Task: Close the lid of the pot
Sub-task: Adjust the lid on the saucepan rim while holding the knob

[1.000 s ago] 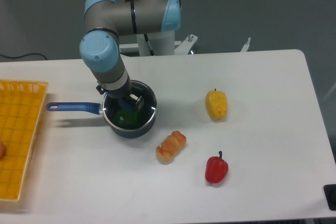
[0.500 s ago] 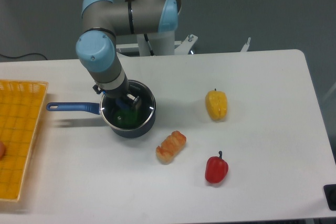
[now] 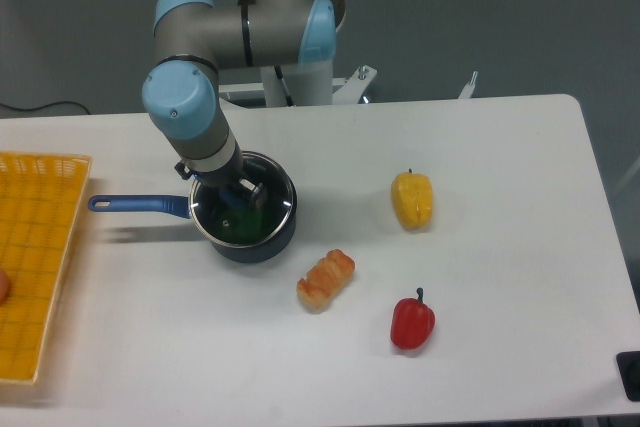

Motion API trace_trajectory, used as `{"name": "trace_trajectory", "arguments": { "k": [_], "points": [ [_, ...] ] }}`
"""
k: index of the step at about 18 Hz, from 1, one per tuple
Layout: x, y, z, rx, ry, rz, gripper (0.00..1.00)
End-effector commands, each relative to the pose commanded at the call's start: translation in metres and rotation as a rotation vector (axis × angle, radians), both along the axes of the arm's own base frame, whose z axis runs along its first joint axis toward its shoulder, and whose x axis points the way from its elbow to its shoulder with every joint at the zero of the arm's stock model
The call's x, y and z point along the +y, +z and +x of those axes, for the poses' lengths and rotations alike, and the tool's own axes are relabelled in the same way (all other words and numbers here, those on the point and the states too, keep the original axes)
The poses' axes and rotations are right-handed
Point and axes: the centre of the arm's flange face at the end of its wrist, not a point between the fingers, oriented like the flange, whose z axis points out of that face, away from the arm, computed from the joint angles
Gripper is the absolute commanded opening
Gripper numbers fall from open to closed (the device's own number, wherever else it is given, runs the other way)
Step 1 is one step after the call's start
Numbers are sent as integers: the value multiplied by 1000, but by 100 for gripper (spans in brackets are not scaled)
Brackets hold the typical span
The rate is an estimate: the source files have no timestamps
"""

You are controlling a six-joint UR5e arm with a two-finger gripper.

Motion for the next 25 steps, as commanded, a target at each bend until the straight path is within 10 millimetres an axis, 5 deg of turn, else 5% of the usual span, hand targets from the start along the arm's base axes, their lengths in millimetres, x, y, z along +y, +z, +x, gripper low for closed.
{"name": "trace_trajectory", "arguments": {
  "k": [14,19,22,25],
  "points": [
    [1,-3,0,-1,0,-3,54],
    [1,-2,-2,15,-3,-11,73],
    [1,-1,-2,19,-11,-15,100],
    [1,-1,-3,20,-10,-13,100]
  ]
}}
